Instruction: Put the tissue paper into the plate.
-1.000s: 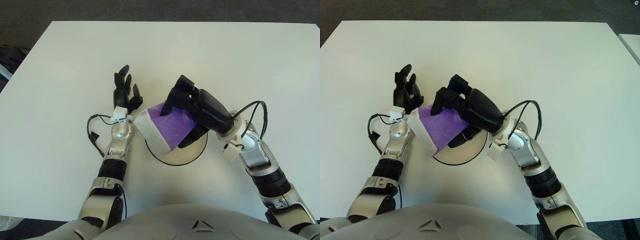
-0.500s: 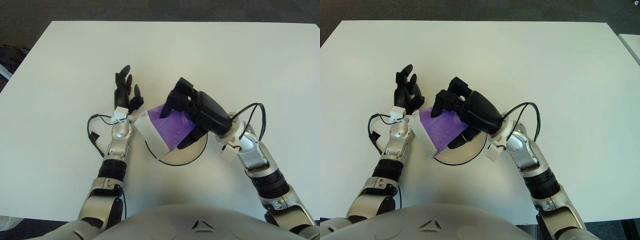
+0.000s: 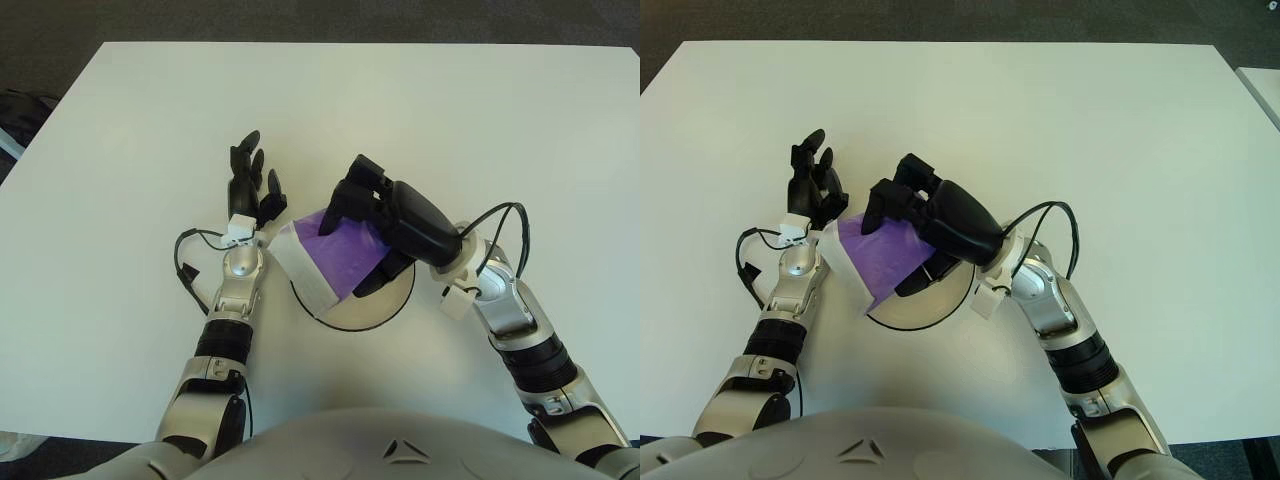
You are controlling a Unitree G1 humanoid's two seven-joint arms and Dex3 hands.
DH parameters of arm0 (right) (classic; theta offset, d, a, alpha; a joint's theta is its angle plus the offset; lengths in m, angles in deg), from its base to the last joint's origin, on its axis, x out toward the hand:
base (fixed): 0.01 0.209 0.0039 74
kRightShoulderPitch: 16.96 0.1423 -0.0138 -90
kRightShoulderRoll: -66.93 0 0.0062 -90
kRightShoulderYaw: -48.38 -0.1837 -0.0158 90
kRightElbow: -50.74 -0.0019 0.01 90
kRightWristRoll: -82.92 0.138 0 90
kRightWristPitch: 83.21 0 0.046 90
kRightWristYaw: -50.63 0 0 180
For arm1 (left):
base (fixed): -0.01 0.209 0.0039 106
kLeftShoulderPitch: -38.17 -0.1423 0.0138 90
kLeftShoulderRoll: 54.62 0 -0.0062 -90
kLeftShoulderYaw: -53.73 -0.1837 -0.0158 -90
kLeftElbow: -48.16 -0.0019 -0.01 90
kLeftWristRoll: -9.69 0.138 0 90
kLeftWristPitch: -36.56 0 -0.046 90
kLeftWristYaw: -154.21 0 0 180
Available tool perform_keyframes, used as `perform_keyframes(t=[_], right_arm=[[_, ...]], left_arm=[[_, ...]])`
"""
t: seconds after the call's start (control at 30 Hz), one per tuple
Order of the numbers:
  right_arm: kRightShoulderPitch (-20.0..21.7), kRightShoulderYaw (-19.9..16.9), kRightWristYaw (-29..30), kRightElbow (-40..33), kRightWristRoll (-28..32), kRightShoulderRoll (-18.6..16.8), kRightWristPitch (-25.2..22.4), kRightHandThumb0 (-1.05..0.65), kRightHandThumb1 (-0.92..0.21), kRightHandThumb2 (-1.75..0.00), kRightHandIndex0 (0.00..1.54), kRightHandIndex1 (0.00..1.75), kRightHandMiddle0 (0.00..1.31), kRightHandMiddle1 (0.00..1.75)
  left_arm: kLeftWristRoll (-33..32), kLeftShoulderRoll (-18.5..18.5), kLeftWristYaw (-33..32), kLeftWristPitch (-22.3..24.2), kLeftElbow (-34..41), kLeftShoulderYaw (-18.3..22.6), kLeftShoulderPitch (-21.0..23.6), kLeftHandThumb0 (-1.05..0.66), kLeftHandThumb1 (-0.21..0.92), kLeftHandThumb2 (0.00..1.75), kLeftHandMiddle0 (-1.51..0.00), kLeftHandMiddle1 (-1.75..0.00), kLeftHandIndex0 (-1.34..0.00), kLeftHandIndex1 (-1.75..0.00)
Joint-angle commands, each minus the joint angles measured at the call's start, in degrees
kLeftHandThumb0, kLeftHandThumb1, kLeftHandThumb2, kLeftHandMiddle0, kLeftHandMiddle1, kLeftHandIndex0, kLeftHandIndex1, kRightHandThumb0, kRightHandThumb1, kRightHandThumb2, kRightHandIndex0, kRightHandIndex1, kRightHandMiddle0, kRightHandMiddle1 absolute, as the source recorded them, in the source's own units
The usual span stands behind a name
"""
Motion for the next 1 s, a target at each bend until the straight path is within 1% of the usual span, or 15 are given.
perform_keyframes(t=[0.0,0.03,0.07,0.1,0.13,0.23,0.37,0.53,0.77,0.97], right_arm=[[2.5,-1.8,0.2,0.8,-5.3,4.1,3.9,-0.86,-0.88,-0.81,0.15,0.53,0.07,0.55],[2.7,-2.1,0.3,0.7,-6.3,4.9,4.5,-0.9,-0.89,-0.82,0.13,0.44,0.05,0.45],[2.8,-2.3,0.4,0.7,-7.1,5.4,5.0,-0.95,-0.9,-0.83,0.08,0.3,0.03,0.29],[2.8,-2.4,0.6,0.7,-7.5,5.6,5.2,-0.99,-0.91,-0.83,0.06,0.21,0.02,0.18],[2.9,-2.4,0.7,0.5,-8.2,5.9,5.3,-1.01,-0.91,-0.84,0.04,0.15,0.01,0.12],[3.3,-2.3,0.6,0.0,-10.0,6.7,5.5,-1.04,-0.92,-0.83,0.01,0.05,0.0,0.04],[3.6,-2.2,0.4,0.0,-10.2,7.5,5.7,-1.04,-0.92,-0.82,0.0,0.01,0.0,0.01],[3.8,-1.7,-0.6,0.1,-8.6,8.0,5.3,-1.05,-0.92,-0.78,0.0,0.0,0.0,0.0],[4.1,-1.7,-0.9,0.1,-8.5,8.2,5.1,-1.05,-0.92,-0.77,0.0,0.0,0.0,0.0],[4.4,-2.0,-1.2,0.0,-9.1,8.6,4.9,-1.05,-0.92,-0.81,0.0,0.0,0.0,0.0]], left_arm=[[3.0,-1.0,-1.8,-5.8,-11.3,-0.4,-5.9,-0.73,0.92,0.82,-0.37,0.0,0.0,-0.77],[3.5,-1.3,-2.2,-7.1,-11.9,-0.5,-5.7,-0.73,0.92,0.83,-0.36,0.0,0.0,-0.77],[3.7,-1.5,-2.4,-8.0,-12.4,-0.6,-5.6,-0.73,0.92,0.83,-0.36,0.0,0.0,-0.76],[3.7,-1.6,-2.4,-8.4,-12.8,-0.7,-5.5,-0.73,0.92,0.83,-0.35,0.0,0.0,-0.75],[3.4,-1.6,-2.1,-8.7,-12.9,-0.7,-5.5,-0.73,0.92,0.83,-0.35,0.0,0.0,-0.75],[1.8,-1.8,-0.5,-8.1,-12.5,-0.6,-5.6,-0.73,0.92,0.84,-0.33,0.0,0.0,-0.74],[1.8,-2.0,-0.6,-8.7,-13.1,-0.6,-5.4,-0.73,0.92,0.85,-0.32,0.0,0.0,-0.73],[2.3,-2.4,-0.9,-9.4,-13.9,-0.7,-5.1,-0.73,0.92,0.87,-0.33,-0.01,0.0,-0.73],[2.1,-2.7,-0.7,-7.8,-13.9,-0.8,-4.9,-0.74,0.92,0.89,-0.34,-0.01,0.0,-0.74],[2.2,-2.8,-1.1,-6.8,-13.9,-0.8,-4.7,-0.75,0.92,0.9,-0.35,-0.01,0.0,-0.77]])
